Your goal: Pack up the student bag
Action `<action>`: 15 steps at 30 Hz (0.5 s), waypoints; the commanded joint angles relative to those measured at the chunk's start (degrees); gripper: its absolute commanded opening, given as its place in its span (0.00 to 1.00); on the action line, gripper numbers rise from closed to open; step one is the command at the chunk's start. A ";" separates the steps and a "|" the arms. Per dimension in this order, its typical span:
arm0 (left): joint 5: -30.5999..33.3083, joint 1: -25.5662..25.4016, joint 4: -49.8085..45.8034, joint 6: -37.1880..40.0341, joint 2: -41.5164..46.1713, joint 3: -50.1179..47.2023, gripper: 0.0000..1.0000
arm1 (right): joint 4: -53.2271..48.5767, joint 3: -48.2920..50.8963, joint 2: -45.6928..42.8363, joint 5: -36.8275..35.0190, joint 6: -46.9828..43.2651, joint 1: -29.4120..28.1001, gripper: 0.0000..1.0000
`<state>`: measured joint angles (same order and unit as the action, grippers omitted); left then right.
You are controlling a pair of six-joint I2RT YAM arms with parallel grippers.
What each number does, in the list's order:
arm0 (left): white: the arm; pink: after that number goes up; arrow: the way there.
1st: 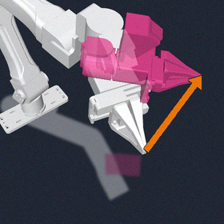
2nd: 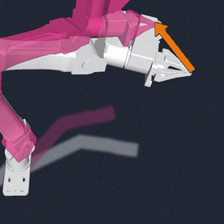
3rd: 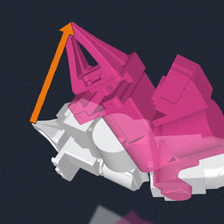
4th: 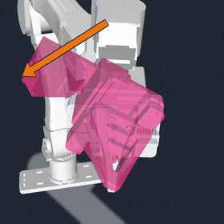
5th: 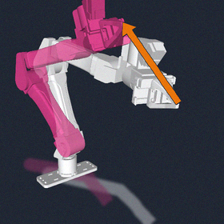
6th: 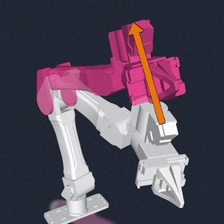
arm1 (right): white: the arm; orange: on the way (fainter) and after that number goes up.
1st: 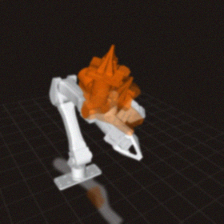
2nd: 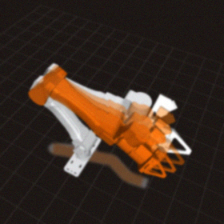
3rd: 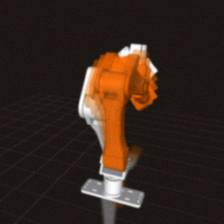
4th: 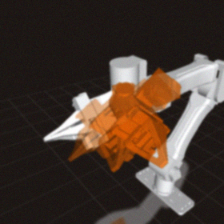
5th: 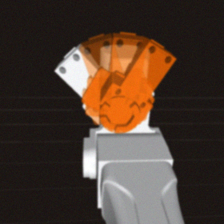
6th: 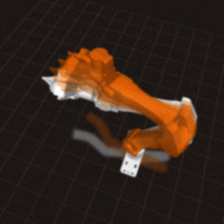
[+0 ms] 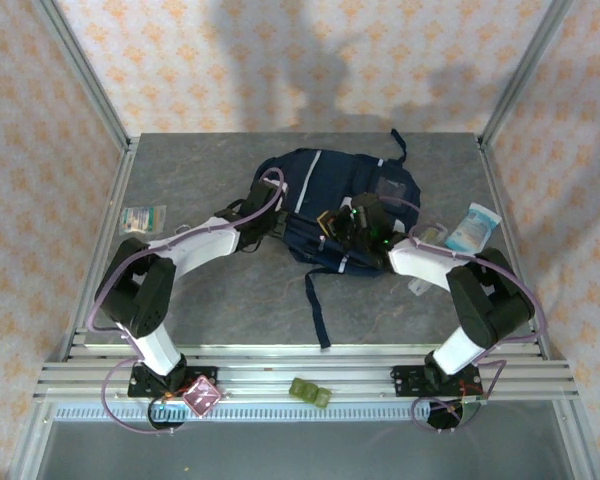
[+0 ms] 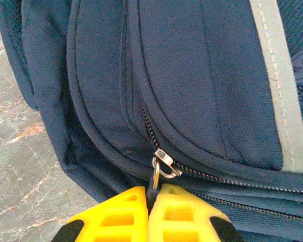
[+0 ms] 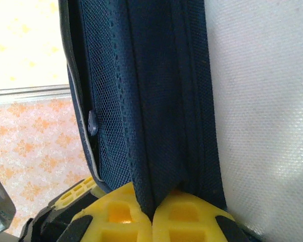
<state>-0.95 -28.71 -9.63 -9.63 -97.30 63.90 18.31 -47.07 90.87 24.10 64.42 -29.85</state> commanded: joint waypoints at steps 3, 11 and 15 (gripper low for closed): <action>5.02 3.42 -4.39 -3.09 3.65 -1.36 0.00 | -6.35 -5.71 -0.81 -1.05 -8.93 1.52 0.00; -0.97 -5.36 -7.31 -6.89 9.96 -8.78 0.00 | -12.84 -13.49 1.42 -4.26 -14.94 3.34 0.00; -4.86 -11.46 -4.01 -11.04 10.84 -10.78 0.00 | -13.86 -14.02 1.41 -5.99 -15.47 5.41 0.00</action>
<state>-2.35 -36.27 -10.90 -16.84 -87.81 54.61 -0.10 -57.47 92.58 25.89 52.16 -27.64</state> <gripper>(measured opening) 0.046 0.040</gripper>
